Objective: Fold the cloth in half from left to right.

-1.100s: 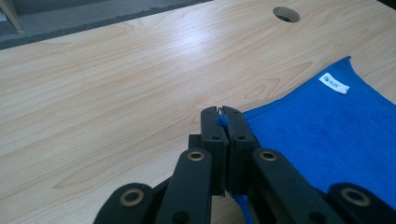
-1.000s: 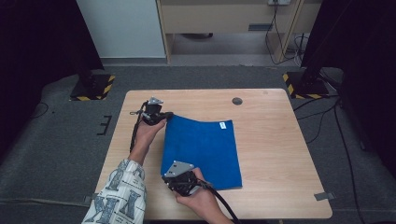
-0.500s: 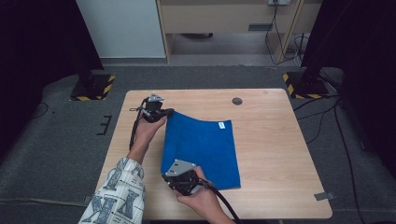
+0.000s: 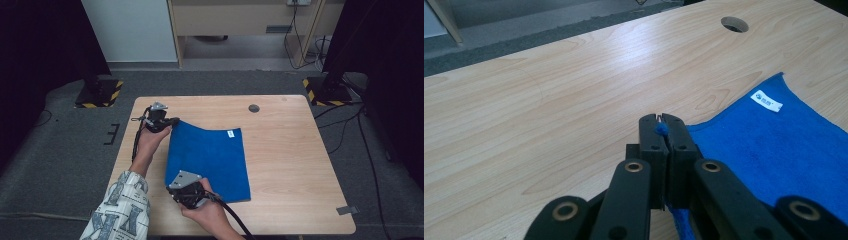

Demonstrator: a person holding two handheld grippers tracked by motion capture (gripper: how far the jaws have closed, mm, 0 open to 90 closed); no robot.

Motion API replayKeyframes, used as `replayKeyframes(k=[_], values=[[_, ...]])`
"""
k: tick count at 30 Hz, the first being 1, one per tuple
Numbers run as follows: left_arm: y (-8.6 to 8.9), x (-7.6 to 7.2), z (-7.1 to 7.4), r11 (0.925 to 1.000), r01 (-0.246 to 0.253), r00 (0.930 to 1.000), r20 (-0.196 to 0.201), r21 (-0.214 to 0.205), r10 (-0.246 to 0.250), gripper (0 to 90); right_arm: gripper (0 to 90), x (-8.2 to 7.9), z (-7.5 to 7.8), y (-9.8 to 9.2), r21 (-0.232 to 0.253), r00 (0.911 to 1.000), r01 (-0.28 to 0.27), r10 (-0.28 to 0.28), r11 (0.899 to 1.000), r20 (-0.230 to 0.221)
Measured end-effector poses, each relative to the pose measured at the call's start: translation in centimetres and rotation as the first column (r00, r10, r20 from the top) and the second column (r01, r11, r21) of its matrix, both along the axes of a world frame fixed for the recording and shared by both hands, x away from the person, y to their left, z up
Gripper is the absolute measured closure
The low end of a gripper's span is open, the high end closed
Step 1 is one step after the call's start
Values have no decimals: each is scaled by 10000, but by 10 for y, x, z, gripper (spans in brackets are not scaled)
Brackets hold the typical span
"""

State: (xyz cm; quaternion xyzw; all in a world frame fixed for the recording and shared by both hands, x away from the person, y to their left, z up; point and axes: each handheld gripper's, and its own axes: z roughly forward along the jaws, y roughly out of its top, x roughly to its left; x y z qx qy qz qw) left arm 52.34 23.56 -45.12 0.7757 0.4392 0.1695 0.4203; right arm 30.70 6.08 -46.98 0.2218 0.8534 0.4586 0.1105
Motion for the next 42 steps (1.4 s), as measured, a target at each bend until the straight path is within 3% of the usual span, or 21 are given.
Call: replayKeyframes(k=[14,20,27,31,39,42], values=[[12,-1,0,9996,-91,10000,-32,-263,90,881,865,-3,1,11,1,10000,-9,9,10000,-26],[19,-2,2,9994,-155,9999,-9,-311,155,880,865,-5,5,24,27,9999,18,-18,10000,133],[26,-4,13,9976,-472,9988,-114,-508,467,876,862,-3,11,42,536,10000,-58,57,9985,32],[15,1,9,9989,-454,9984,-328,-78,451,876,863,0,9,31,674,9999,90,-81,9977,-138],[-19,10,-5,9996,-264,9980,-577,-28,262,872,864,-2,-6,-6,736,9973,618,-587,9954,-436],[-34,14,-12,9996,-123,9974,-707,-246,105,872,864,-3,-10,-19,625,9964,735,-707,9953,-459]])
